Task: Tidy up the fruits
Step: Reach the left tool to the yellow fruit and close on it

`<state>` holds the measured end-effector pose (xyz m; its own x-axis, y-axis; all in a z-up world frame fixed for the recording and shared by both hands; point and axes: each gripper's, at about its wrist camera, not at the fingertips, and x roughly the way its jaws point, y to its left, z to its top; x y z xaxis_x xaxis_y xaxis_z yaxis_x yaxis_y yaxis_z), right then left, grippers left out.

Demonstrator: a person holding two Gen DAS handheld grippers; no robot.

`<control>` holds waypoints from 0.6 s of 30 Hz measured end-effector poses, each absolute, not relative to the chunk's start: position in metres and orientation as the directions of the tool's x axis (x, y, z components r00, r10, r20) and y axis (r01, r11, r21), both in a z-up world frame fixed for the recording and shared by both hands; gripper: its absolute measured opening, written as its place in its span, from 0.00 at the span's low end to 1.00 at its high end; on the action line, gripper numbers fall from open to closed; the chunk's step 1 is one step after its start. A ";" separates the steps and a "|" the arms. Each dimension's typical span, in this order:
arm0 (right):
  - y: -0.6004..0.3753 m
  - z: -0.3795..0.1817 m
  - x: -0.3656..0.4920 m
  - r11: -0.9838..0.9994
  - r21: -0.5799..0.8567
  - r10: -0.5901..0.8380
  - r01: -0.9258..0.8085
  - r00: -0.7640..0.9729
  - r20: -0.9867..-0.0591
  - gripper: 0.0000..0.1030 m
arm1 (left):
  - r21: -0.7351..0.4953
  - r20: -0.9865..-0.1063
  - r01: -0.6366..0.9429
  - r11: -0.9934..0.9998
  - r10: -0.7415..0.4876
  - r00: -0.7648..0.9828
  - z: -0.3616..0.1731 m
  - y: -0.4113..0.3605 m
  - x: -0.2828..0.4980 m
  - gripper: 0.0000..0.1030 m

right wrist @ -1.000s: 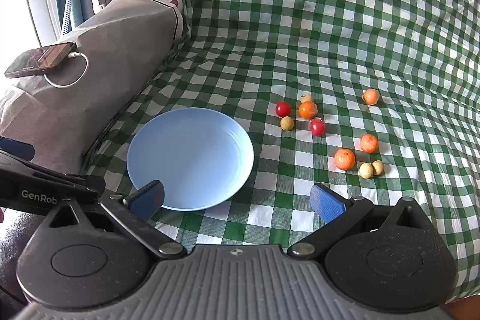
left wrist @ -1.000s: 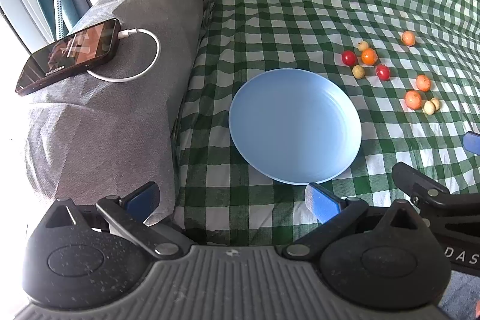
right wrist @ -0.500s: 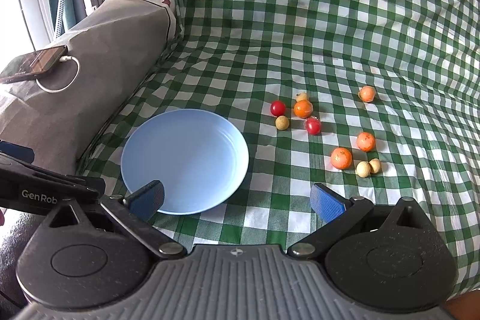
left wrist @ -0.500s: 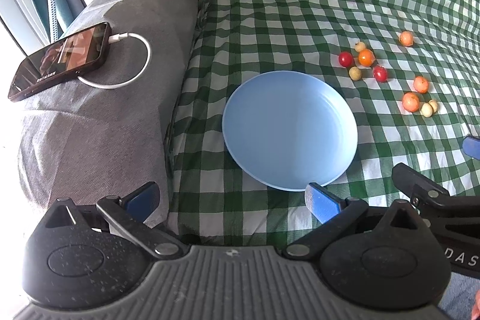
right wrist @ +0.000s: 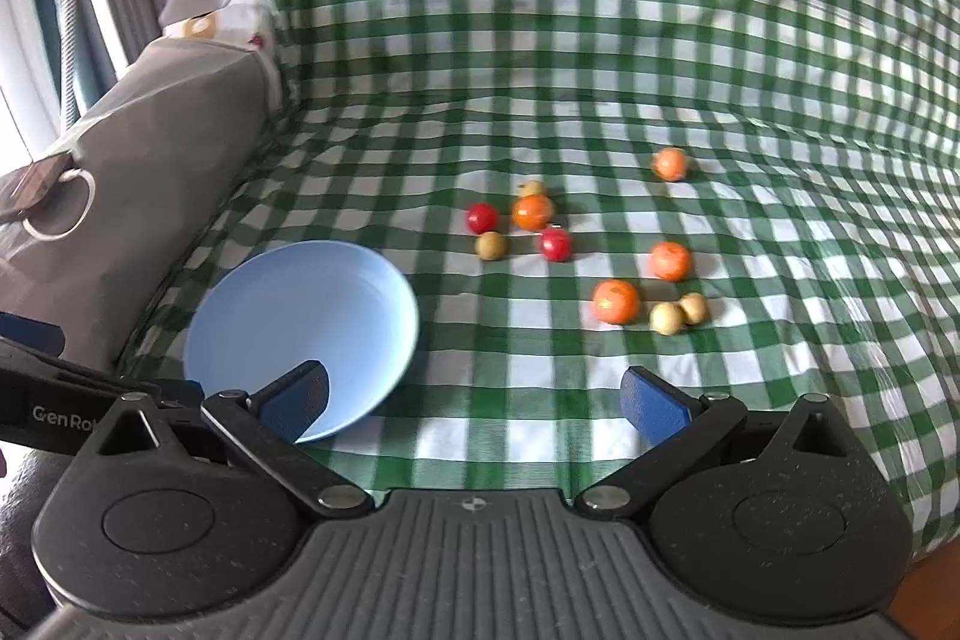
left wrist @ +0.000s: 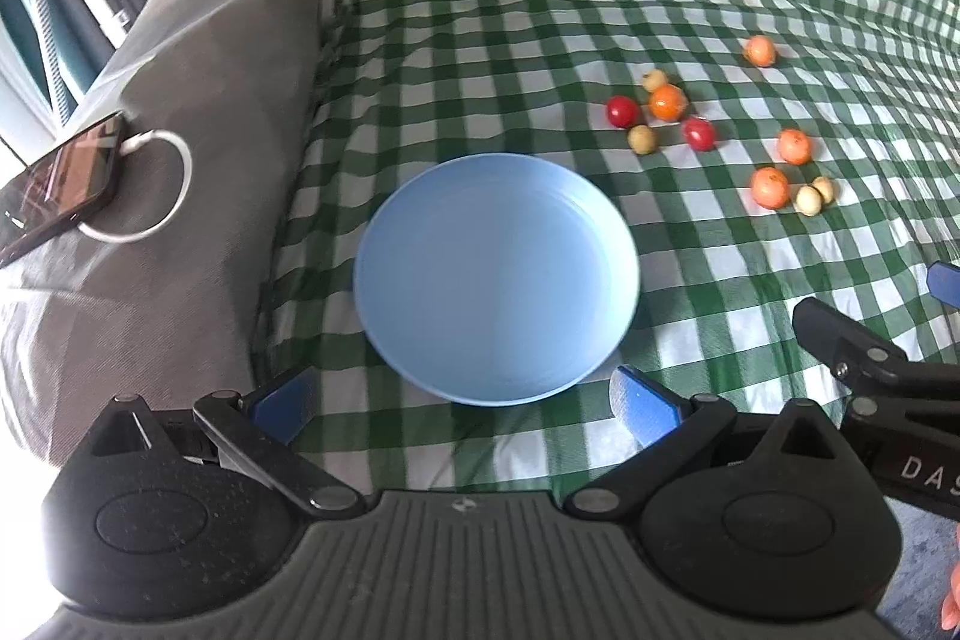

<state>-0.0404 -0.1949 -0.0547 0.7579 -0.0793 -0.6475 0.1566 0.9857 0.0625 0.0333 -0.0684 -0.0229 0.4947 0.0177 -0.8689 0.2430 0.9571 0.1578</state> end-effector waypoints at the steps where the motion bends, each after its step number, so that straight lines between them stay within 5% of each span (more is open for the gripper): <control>1: -0.201 -0.055 -0.041 0.984 0.063 -0.085 0.164 0.759 -0.645 0.99 | 0.162 -0.870 0.248 0.955 0.019 0.493 -0.024 -0.073 0.035 1.00; 18: -0.323 -0.126 0.004 0.886 0.021 -0.334 0.463 0.669 -0.663 0.99 | 0.052 -0.866 0.390 0.919 -0.154 0.477 -0.049 -0.176 0.115 1.00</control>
<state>0.0036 -0.3227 -0.1260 0.6695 -0.3344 -0.6633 0.4632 0.8860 0.0208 0.1146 -0.1758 -0.0494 0.4766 -0.1535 -0.8656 0.3900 0.9194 0.0517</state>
